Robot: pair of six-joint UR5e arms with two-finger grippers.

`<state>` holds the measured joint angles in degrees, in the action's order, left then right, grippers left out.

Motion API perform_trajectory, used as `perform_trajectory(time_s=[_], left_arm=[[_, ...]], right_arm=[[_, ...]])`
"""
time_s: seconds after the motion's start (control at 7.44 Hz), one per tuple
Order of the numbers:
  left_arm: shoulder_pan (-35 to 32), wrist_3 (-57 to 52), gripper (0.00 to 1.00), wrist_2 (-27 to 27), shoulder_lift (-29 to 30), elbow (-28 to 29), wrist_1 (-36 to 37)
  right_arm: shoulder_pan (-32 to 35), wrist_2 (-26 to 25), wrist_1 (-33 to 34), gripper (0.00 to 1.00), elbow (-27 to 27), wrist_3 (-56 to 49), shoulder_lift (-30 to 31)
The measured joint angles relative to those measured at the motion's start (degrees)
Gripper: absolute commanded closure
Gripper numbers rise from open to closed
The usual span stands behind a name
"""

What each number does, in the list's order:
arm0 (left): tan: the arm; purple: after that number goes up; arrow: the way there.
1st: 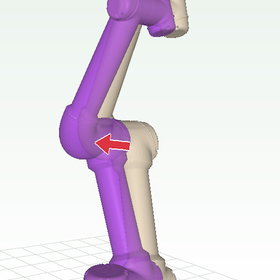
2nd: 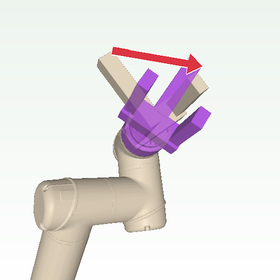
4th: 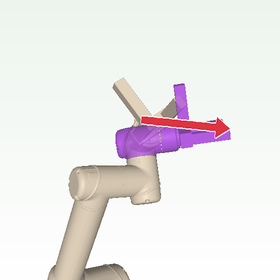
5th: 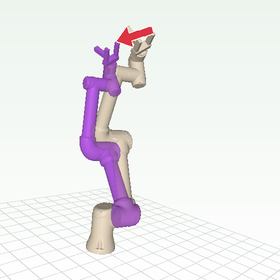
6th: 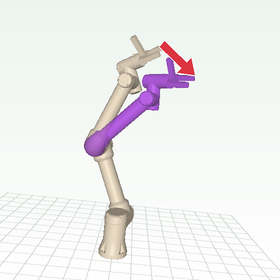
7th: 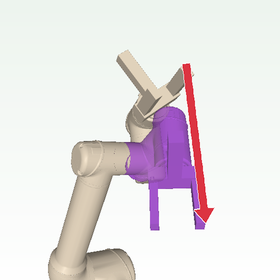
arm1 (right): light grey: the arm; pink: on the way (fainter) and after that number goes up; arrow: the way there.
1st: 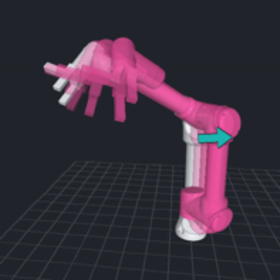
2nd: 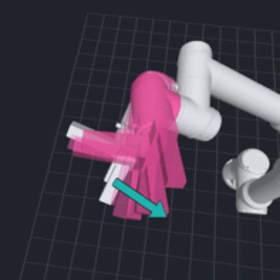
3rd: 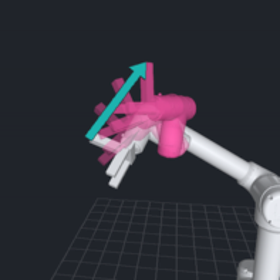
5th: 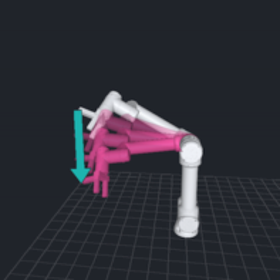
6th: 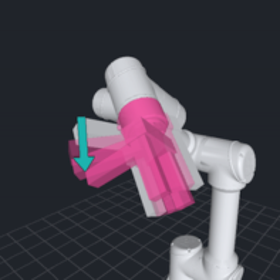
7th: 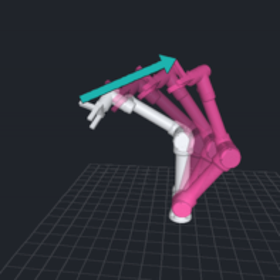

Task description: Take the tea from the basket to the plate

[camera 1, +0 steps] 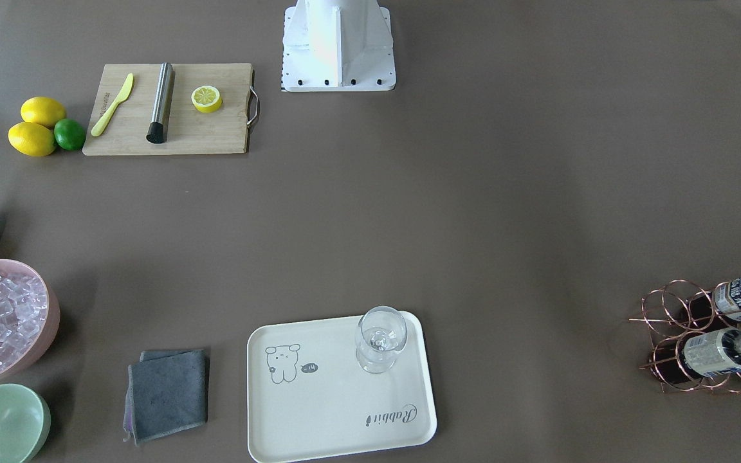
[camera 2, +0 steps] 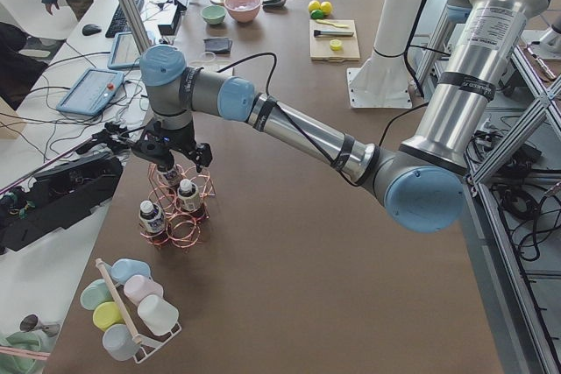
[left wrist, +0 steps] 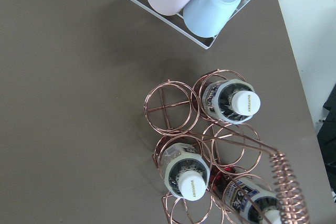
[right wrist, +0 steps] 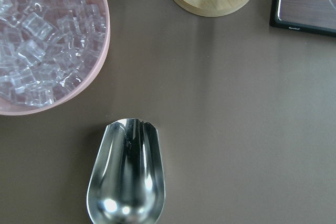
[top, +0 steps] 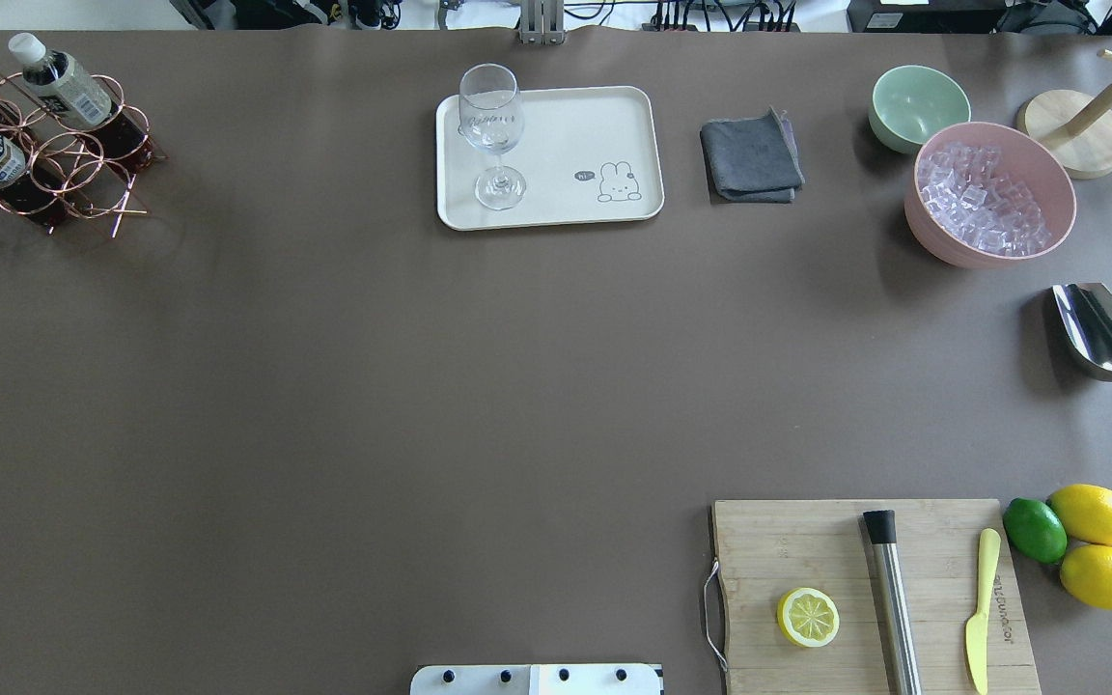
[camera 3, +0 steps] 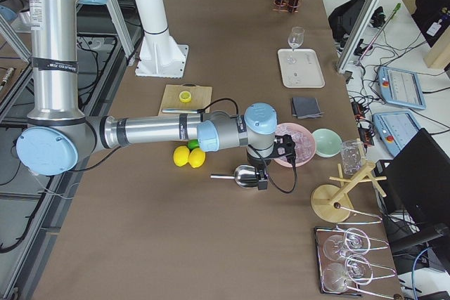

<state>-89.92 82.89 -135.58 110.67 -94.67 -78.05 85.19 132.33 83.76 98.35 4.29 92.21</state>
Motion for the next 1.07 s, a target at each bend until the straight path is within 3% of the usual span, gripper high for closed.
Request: perform_trajectory(time_s=[0.27, 0.54, 1.07], left_arm=[[-0.2, 1.1, 0.01, 0.0, 3.7, 5.9, -1.7], [-0.3, 1.4, 0.02, 0.2, 9.1, 15.8, -4.7], [0.3, 8.3, 0.02, 0.8, 15.0, 25.5, -6.8]], right_arm=[[-0.6, 3.6, 0.0, 0.0, 1.5, 0.1, -0.9], [-2.2, 7.6, 0.0, 0.0, 1.8, 0.1, -3.4], [-6.6, 9.0, -0.4, 0.0, 3.2, 2.6, -7.6]])
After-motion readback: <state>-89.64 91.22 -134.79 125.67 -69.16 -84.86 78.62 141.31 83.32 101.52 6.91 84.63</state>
